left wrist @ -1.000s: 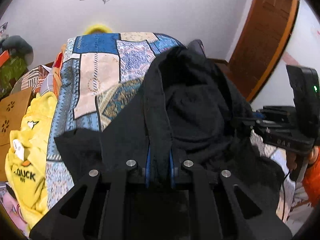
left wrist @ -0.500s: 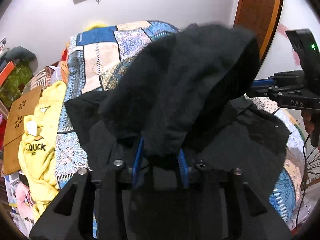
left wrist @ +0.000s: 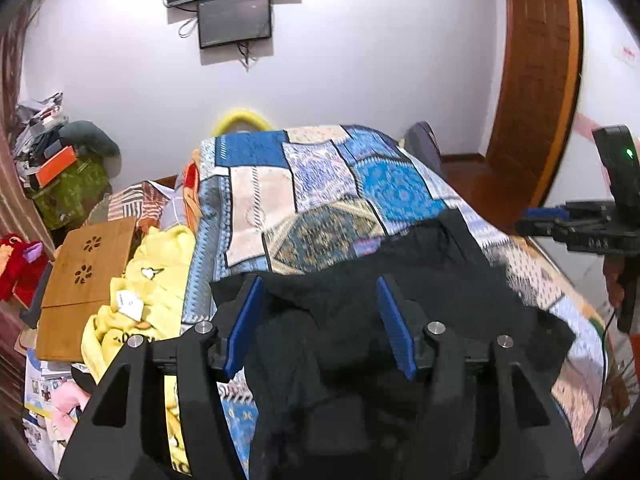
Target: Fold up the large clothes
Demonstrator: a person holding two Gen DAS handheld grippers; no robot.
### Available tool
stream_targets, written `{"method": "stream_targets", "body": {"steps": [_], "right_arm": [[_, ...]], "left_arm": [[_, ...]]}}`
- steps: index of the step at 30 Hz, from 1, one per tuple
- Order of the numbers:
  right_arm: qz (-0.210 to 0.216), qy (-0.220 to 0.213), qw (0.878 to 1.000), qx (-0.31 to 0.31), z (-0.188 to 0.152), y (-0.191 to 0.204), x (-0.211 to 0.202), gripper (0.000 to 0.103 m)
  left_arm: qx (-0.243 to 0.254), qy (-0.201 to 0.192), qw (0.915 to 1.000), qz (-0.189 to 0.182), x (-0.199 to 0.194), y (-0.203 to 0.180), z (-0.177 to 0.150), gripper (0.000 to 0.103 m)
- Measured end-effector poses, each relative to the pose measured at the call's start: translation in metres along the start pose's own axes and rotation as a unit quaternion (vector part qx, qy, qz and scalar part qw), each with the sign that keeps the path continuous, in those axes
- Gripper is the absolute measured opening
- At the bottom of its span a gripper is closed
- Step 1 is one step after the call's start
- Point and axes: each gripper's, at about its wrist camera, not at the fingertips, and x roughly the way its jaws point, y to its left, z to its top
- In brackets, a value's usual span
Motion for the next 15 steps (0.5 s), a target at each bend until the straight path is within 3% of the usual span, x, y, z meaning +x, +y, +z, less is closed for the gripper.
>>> {"method": "stream_targets", "body": {"steps": [3, 6, 15], "right_arm": [[0.005, -0.003, 1.0, 0.002, 0.004, 0.011, 0.005, 0.049], [0.027, 0.014, 1.0, 0.002, -0.001, 0.019, 0.015, 0.051], [0.001, 0.136, 0.99, -0.027, -0.057, 0.024, 0.082, 0.051]], "left_arm": [[-0.019, 0.011, 0.9997, -0.008, 0.016, 0.006, 0.007, 0.062], [-0.025, 0.043, 0.9984, -0.027, 0.039, 0.003, 0.0, 0.062], [0.021, 0.147, 0.9884, -0.034, 0.101, -0.038, -0.067, 0.062]]}}
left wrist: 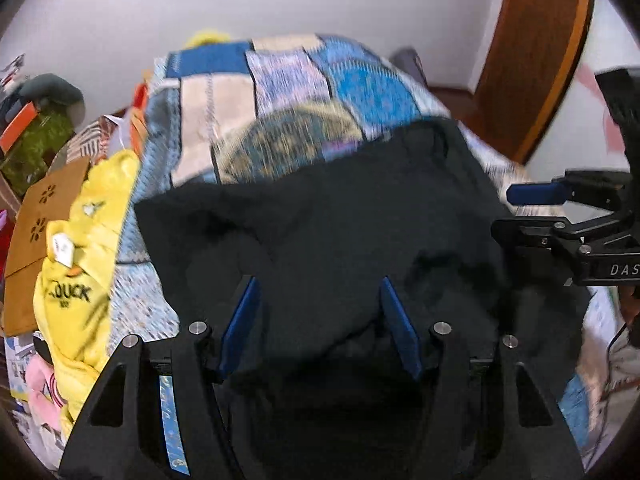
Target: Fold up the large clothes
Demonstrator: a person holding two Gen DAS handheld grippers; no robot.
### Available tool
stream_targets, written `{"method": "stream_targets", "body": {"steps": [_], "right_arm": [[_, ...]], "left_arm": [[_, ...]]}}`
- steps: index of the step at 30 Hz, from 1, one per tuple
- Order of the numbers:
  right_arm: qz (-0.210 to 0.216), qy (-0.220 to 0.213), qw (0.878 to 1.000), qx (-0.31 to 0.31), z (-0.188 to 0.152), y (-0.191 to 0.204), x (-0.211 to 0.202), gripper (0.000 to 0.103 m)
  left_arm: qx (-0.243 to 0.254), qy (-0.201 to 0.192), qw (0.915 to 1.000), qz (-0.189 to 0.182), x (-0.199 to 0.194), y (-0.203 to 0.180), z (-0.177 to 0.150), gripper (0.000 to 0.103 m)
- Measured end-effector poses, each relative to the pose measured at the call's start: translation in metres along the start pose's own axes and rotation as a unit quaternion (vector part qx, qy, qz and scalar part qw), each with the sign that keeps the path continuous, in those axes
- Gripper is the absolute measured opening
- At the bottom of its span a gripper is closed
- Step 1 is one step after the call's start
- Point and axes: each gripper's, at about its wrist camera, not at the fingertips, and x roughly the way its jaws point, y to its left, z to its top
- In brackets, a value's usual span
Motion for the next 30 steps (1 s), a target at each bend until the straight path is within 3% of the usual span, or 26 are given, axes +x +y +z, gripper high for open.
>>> {"method": "stream_targets", "body": {"steps": [2, 5, 12, 15, 21, 27, 30], "right_arm": [[-0.004, 0.028, 1.0, 0.001, -0.014, -0.005, 0.017, 0.051], [0.014, 0.039, 0.999, 0.022, -0.026, -0.014, 0.027, 0.055], [0.022, 0.049, 0.998, 0.025, -0.022, -0.015, 0.015, 0.056], [0.024, 0.034, 0.999, 0.028, -0.018, -0.018, 0.003, 0.056], [0.006, -0.025, 0.999, 0.047, -0.004, -0.042, -0.031, 0.056], [-0.027, -0.05, 0.993, 0.101, 0.002, -0.091, -0.042, 0.056], [-0.037, -0.048, 0.989, 0.135, 0.002, -0.117, -0.038, 0.056]], "left_arm": [[0.004, 0.009, 0.9999, 0.007, 0.012, -0.002, -0.009, 0.063], [-0.019, 0.018, 0.9997, -0.003, 0.025, 0.005, -0.021, 0.074], [-0.113, 0.056, 0.9893, -0.074, 0.038, 0.033, -0.033, 0.08], [-0.1, 0.047, 0.9918, -0.064, 0.025, 0.035, -0.029, 0.08], [-0.075, -0.023, 0.9966, -0.026, -0.024, 0.059, -0.014, 0.08], [-0.132, -0.039, 0.99, 0.03, -0.035, 0.118, -0.009, 0.08], [-0.171, -0.031, 0.9843, 0.03, -0.024, 0.147, -0.012, 0.08]]}}
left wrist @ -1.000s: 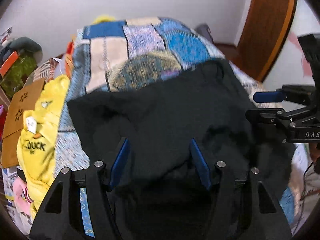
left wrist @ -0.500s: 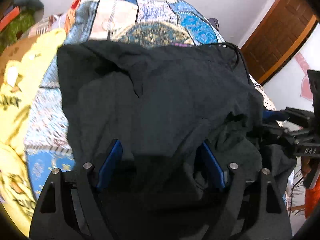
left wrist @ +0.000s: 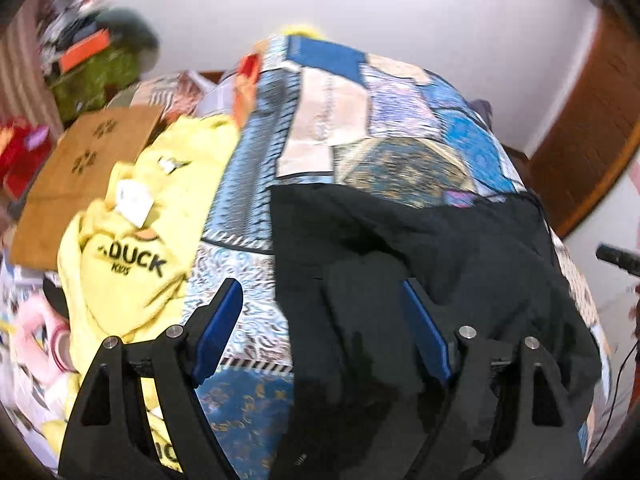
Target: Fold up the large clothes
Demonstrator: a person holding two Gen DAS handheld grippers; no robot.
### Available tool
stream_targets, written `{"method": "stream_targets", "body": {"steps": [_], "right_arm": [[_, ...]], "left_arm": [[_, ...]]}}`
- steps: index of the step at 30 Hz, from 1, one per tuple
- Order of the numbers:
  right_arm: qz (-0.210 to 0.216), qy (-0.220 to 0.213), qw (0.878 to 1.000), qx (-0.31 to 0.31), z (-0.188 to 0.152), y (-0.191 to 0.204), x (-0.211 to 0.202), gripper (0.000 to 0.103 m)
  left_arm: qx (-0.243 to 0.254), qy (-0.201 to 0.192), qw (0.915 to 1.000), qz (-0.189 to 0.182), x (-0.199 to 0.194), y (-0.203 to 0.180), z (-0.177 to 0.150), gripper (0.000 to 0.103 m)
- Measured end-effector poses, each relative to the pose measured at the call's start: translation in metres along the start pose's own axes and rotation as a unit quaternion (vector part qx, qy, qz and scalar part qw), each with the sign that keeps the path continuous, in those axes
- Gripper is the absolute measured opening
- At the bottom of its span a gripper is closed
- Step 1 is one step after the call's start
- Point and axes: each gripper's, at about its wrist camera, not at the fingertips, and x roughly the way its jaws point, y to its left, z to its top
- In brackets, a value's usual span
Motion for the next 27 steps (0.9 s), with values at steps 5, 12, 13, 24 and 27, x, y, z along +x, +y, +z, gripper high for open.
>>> {"method": "stream_targets", "body": {"steps": [5, 12, 13, 24, 27], "right_arm": [[-0.014, 0.014, 0.999, 0.04, 0.01, -0.03, 0.021, 0.056], [-0.028, 0.022, 0.998, 0.056, 0.027, -0.057, 0.064, 0.056], [-0.027, 0.025, 0.998, 0.054, 0.031, -0.059, 0.071, 0.056], [0.029, 0.075, 0.992, 0.098, 0.06, -0.083, 0.148, 0.056], [0.039, 0.07, 0.99, 0.112, 0.062, -0.084, 0.155, 0.048]], "left_arm": [[-0.054, 0.021, 0.9983, -0.012, 0.031, 0.028, 0.006, 0.08], [-0.073, 0.058, 0.9949, -0.039, 0.097, 0.034, 0.017, 0.08], [-0.076, 0.067, 0.9941, -0.041, 0.108, 0.035, 0.019, 0.08], [-0.093, 0.107, 0.9855, -0.093, 0.175, 0.036, 0.036, 0.08], [-0.095, 0.101, 0.9847, -0.106, 0.184, 0.035, 0.039, 0.073]]}}
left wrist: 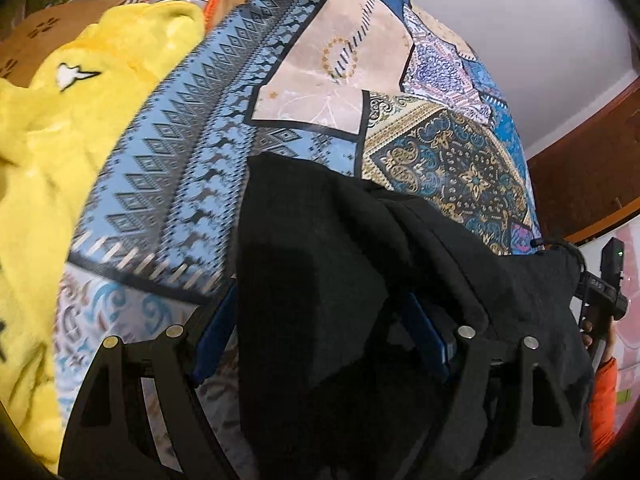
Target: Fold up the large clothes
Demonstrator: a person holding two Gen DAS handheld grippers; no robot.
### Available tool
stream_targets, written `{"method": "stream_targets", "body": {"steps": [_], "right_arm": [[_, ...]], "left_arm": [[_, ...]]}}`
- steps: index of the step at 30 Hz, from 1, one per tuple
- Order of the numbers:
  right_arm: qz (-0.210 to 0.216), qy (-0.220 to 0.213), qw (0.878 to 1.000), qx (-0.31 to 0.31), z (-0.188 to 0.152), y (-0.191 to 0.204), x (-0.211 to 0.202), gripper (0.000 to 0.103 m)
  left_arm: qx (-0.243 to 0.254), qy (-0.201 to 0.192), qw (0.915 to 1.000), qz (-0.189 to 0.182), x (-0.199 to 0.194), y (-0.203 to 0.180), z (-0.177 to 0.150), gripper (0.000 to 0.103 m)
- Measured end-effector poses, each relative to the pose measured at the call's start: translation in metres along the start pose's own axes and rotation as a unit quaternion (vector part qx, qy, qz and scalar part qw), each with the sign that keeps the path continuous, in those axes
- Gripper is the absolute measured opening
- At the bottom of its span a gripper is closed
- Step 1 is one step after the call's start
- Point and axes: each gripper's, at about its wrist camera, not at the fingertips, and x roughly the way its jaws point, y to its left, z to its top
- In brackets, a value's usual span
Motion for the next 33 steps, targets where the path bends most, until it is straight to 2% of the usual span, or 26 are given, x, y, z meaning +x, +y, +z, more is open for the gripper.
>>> {"method": "stream_targets", "body": {"steps": [1, 2, 3, 4, 6, 7, 10, 14, 17, 21, 25, 33], "right_arm": [[0.001, -0.004, 1.0, 0.002, 0.0, 0.0, 0.001, 0.039], [0.001, -0.007, 1.0, 0.001, -0.001, 0.0, 0.002, 0.032], [0.0, -0.01, 1.0, 0.0, -0.002, -0.001, 0.002, 0.017], [0.003, -0.014, 1.0, 0.0, -0.002, -0.001, 0.0, 0.01], [-0.002, -0.034, 0.999, -0.011, -0.004, 0.004, -0.01, 0.008], [-0.007, -0.043, 0.999, -0.018, -0.004, 0.007, -0.016, 0.007], [-0.018, -0.069, 0.997, -0.04, 0.002, 0.019, -0.035, 0.007], [-0.009, -0.104, 0.993, -0.062, 0.018, 0.036, -0.063, 0.007], [-0.013, -0.121, 0.989, -0.08, 0.032, 0.053, -0.067, 0.006], [-0.041, -0.144, 0.983, -0.104, 0.047, 0.074, -0.062, 0.006], [-0.054, -0.14, 0.984, -0.097, 0.061, 0.074, -0.042, 0.006], [-0.07, -0.115, 0.988, -0.08, 0.06, 0.058, -0.01, 0.007]], "left_arm": [[-0.003, -0.001, 1.0, -0.009, 0.002, 0.0, 0.001, 0.067], [-0.009, -0.002, 0.9998, -0.016, 0.003, 0.001, 0.003, 0.065], [-0.012, -0.01, 0.9997, -0.016, 0.002, 0.0, 0.004, 0.056], [-0.01, -0.018, 0.9997, -0.012, 0.001, -0.002, 0.005, 0.039], [-0.006, -0.024, 0.9996, 0.01, -0.001, -0.006, 0.009, 0.02], [-0.009, -0.025, 0.9995, 0.015, -0.002, -0.008, 0.013, 0.017], [-0.009, -0.033, 0.9988, 0.034, -0.011, -0.015, 0.024, 0.015], [0.008, -0.068, 0.9959, 0.059, -0.032, -0.028, 0.046, 0.014], [0.019, -0.091, 0.9934, 0.068, -0.047, -0.037, 0.063, 0.014], [0.041, -0.106, 0.9889, 0.096, -0.053, -0.051, 0.085, 0.014], [0.055, -0.105, 0.9847, 0.127, -0.045, -0.052, 0.095, 0.015], [0.075, -0.082, 0.9814, 0.156, -0.017, -0.038, 0.089, 0.017]]}}
